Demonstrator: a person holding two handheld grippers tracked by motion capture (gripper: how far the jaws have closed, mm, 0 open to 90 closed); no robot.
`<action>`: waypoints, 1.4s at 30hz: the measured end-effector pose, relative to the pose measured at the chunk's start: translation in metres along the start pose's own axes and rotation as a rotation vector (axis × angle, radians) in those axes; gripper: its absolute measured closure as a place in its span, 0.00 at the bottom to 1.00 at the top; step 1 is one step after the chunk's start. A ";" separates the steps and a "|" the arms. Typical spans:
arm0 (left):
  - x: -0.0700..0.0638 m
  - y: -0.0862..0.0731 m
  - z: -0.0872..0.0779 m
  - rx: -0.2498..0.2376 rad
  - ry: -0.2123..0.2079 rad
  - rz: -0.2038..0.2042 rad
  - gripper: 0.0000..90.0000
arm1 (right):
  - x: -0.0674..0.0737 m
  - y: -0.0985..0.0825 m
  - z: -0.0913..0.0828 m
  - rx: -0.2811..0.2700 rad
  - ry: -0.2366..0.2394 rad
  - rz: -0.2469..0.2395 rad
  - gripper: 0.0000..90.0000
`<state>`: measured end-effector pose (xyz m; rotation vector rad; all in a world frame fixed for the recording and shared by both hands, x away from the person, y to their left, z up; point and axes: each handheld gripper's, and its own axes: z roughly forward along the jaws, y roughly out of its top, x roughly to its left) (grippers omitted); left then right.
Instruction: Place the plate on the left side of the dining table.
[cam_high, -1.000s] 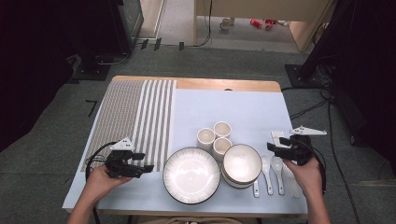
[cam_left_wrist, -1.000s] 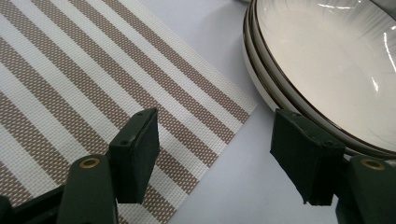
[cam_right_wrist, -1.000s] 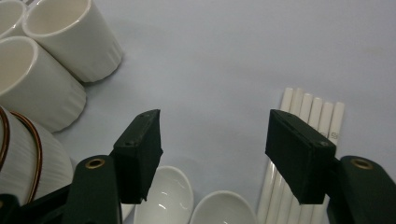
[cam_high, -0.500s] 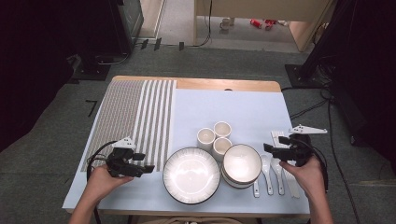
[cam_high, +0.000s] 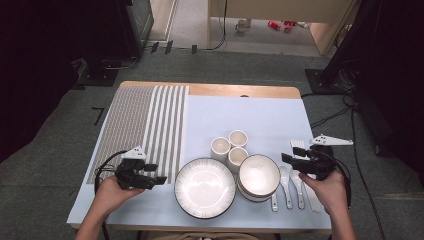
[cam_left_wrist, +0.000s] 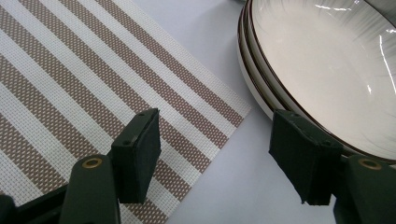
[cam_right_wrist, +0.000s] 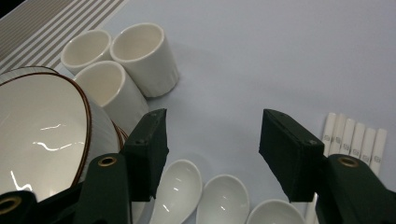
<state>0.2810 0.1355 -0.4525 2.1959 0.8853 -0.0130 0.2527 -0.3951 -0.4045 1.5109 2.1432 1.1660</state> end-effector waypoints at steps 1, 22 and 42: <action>0.000 0.000 0.000 0.003 0.005 0.004 0.39 | 0.001 0.000 -0.001 -0.001 0.002 -0.001 0.47; -0.008 0.013 0.004 -0.011 -0.004 0.021 0.46 | 0.019 0.004 -0.017 -0.032 0.018 -0.014 0.51; -0.006 0.023 0.009 -0.011 -0.014 0.023 0.52 | 0.049 0.007 -0.026 -0.046 0.070 -0.110 0.54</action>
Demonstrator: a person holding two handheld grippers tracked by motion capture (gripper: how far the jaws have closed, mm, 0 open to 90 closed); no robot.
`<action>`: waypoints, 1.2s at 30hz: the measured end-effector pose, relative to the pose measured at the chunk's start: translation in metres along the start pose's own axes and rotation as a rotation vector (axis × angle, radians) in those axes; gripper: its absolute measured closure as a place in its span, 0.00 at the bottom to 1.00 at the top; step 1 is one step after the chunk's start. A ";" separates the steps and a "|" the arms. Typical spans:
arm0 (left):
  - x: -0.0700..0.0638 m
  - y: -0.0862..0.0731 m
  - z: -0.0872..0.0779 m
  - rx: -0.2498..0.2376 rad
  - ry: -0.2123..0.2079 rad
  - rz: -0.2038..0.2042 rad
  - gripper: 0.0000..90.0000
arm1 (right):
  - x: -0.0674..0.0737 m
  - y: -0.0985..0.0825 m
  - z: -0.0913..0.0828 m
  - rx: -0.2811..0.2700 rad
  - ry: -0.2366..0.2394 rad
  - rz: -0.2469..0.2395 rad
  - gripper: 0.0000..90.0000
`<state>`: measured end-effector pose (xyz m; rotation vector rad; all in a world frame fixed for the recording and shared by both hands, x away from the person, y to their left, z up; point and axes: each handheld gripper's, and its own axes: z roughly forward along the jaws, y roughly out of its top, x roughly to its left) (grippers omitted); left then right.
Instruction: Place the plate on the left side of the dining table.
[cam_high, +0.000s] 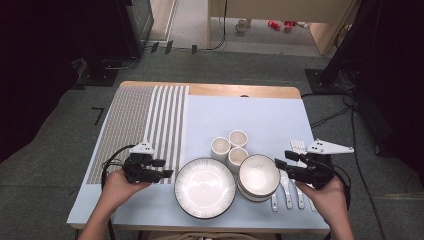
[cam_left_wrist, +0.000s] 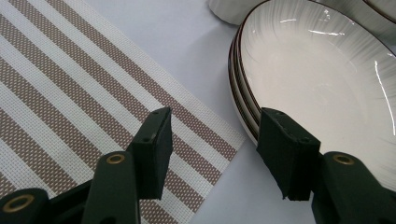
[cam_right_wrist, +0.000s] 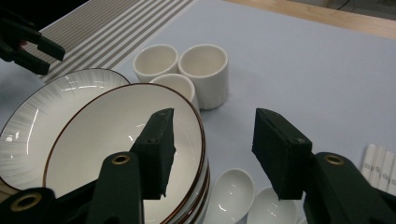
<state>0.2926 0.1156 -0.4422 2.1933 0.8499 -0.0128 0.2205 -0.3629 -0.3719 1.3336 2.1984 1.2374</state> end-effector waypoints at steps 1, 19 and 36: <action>0.000 0.001 0.000 -0.004 0.000 -0.002 0.52 | 0.001 0.000 0.000 -0.003 0.000 -0.010 0.55; 0.002 0.008 0.002 -0.006 0.003 0.004 0.52 | 0.028 0.002 -0.003 0.008 0.027 -0.071 0.58; 0.002 0.013 0.007 0.010 0.004 0.012 0.48 | 0.057 0.000 0.004 0.022 0.075 -0.113 0.57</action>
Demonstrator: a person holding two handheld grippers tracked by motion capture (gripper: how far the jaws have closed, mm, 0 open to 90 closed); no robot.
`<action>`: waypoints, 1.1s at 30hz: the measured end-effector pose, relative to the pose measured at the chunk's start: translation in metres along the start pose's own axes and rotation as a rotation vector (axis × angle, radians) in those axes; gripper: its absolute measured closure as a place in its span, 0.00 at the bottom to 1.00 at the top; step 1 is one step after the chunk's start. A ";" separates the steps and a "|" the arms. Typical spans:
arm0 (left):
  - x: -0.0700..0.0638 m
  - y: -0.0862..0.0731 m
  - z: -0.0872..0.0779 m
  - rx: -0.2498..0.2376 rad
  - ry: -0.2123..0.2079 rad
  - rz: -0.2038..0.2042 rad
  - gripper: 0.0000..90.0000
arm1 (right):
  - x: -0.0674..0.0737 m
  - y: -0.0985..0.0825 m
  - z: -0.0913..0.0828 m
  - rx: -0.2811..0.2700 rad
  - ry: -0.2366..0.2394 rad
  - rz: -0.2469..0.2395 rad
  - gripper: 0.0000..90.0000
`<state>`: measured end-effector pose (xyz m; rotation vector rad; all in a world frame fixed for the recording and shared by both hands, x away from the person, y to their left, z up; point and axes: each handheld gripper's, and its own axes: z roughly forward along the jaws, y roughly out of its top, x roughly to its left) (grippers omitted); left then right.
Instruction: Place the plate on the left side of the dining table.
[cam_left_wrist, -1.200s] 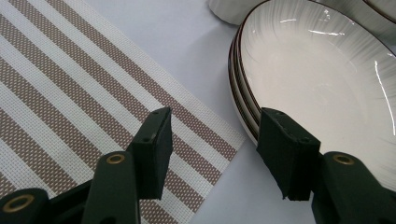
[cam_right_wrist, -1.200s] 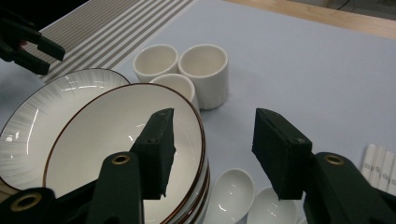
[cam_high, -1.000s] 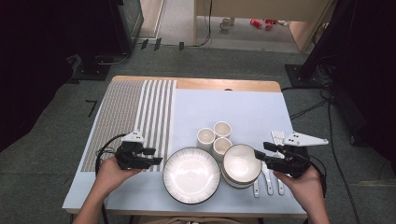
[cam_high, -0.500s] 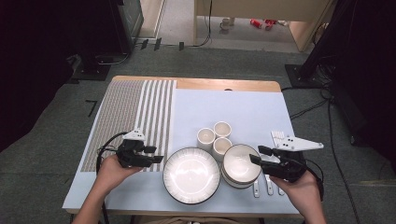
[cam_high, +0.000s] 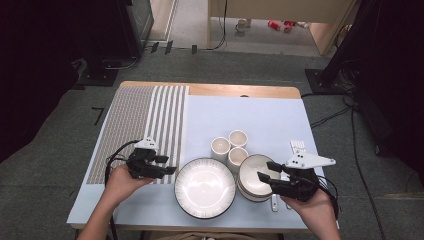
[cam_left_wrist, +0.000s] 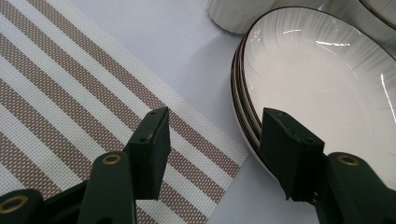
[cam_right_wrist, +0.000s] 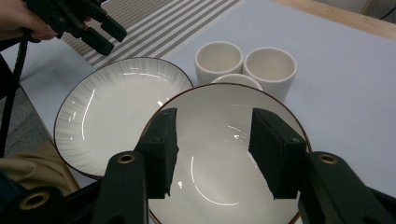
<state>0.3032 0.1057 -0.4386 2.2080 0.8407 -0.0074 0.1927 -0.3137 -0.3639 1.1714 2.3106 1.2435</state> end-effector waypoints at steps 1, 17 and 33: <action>0.000 0.000 0.000 -0.001 -0.001 0.000 0.48 | 0.001 0.000 0.001 -0.001 0.001 -0.006 0.56; -0.004 0.002 0.003 -0.001 -0.001 0.005 0.44 | 0.025 -0.005 0.010 -0.003 0.033 -0.036 0.58; -0.006 0.003 0.005 0.001 0.002 0.021 0.42 | 0.045 -0.008 0.016 0.012 0.077 -0.047 0.60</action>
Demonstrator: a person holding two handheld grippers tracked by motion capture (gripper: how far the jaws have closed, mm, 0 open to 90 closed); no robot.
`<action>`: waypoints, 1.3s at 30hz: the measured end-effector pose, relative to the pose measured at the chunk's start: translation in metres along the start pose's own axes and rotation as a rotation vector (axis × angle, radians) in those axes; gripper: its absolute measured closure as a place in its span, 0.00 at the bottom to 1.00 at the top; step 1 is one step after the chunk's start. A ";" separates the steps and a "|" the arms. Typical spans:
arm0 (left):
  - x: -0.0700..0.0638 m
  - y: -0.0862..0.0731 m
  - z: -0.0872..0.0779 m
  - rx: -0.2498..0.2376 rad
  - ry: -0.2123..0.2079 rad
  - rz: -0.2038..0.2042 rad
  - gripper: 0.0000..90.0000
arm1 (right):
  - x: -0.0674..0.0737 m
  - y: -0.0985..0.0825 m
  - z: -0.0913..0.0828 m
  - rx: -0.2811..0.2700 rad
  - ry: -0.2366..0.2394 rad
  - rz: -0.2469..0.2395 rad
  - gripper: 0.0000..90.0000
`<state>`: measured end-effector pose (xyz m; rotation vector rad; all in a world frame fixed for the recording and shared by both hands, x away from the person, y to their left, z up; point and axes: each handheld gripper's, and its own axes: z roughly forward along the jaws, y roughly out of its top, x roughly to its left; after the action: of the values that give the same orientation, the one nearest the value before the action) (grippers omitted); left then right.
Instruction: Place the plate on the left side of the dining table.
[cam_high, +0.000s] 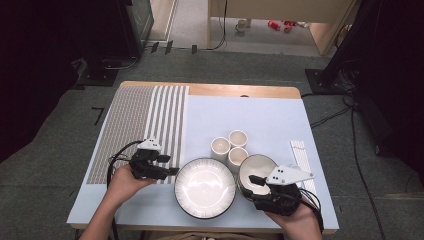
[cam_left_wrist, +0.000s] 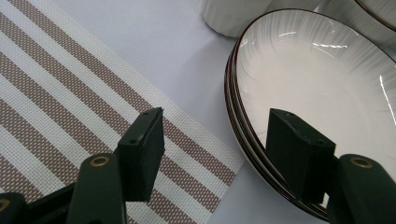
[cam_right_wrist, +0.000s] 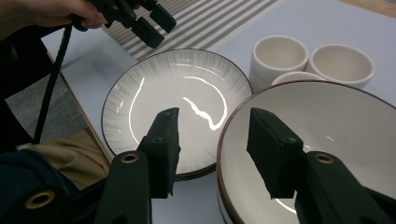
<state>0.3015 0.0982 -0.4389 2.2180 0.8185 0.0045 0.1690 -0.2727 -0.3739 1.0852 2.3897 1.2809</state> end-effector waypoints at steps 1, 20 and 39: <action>0.000 0.000 0.000 0.000 -0.001 0.002 0.42 | 0.001 0.000 0.000 0.001 0.002 -0.005 0.60; -0.003 0.000 0.000 -0.016 -0.007 0.018 0.41 | 0.022 -0.005 0.013 0.018 0.057 -0.045 0.63; -0.003 0.000 0.000 -0.014 -0.001 0.022 0.41 | 0.027 -0.020 0.034 0.027 0.084 -0.075 0.73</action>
<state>0.2992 0.0968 -0.4383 2.2137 0.7909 0.0201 0.1567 -0.2400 -0.4061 0.9566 2.4906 1.2968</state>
